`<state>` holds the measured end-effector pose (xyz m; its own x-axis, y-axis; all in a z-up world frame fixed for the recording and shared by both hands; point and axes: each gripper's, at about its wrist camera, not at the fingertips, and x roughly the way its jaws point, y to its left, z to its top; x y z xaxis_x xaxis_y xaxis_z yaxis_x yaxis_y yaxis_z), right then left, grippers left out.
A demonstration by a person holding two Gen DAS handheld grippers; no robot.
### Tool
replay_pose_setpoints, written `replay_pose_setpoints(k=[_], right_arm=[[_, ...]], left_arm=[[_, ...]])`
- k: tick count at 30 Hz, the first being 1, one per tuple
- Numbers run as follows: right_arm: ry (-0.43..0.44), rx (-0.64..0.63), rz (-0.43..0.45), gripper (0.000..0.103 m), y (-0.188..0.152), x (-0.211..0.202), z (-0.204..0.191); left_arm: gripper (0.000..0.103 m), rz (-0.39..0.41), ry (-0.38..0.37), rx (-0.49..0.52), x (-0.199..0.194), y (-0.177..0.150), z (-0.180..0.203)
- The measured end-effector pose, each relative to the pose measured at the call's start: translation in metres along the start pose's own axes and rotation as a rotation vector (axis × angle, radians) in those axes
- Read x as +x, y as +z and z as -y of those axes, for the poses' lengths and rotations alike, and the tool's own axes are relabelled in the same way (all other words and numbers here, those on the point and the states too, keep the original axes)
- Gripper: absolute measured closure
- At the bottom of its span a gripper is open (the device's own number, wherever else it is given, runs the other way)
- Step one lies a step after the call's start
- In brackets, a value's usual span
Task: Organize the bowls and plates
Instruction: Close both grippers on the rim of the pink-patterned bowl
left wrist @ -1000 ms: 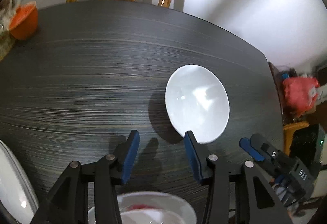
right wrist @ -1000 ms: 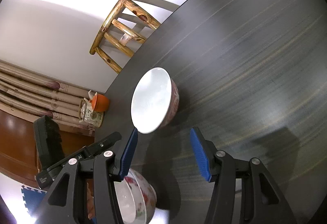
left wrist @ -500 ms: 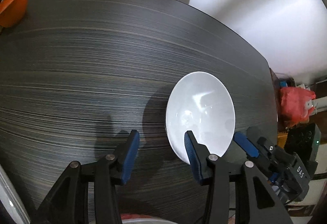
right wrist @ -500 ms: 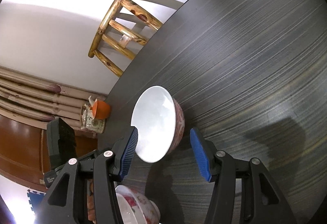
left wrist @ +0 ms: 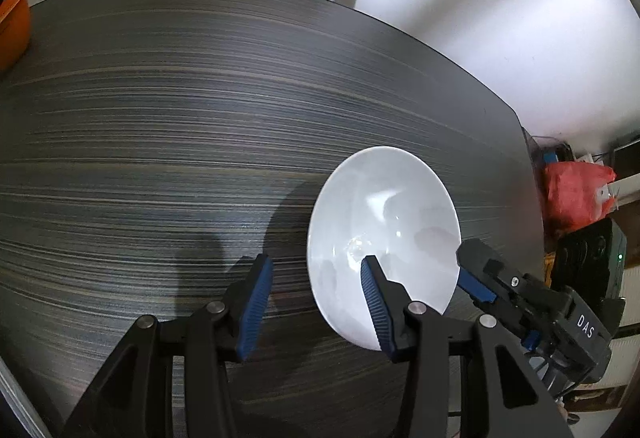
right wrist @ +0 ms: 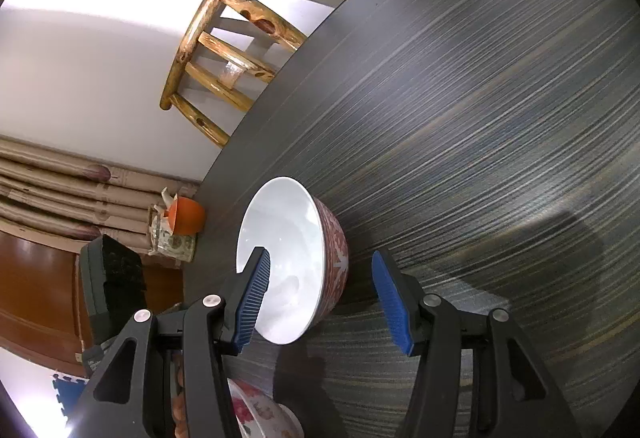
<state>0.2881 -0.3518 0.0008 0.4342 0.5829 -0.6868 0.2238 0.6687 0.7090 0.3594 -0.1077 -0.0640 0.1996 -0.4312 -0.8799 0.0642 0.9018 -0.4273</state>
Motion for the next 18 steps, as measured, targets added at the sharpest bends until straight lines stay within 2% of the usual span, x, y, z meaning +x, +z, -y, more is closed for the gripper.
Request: replay_pose_setpoints(k=[13,14,15,17,18], right_arm=[[-0.011,-0.025,-0.022,0.053,0.004,0.012,-0.003],[-0.018,-0.028,-0.021,0.057,0.004,0.012,-0.003],[-0.023,-0.028,-0.021,0.059,0.004,0.013,-0.002],[-0.030,-0.033,-0.036,0.076,0.005,0.018,-0.001],[-0.035,-0.035,-0.047,0.081,0.006,0.021,0.000]], left_arm=[[0.057,-0.019,0.006,0.031,0.009,0.003,0.014],[0.062,-0.018,0.006,0.031,0.010,0.004,0.014],[0.081,-0.017,0.008,0.030,0.010,0.003,0.014],[0.093,-0.023,0.035,0.047,0.014,0.002,0.016],[0.093,-0.021,0.040,0.053,0.015,0.002,0.017]])
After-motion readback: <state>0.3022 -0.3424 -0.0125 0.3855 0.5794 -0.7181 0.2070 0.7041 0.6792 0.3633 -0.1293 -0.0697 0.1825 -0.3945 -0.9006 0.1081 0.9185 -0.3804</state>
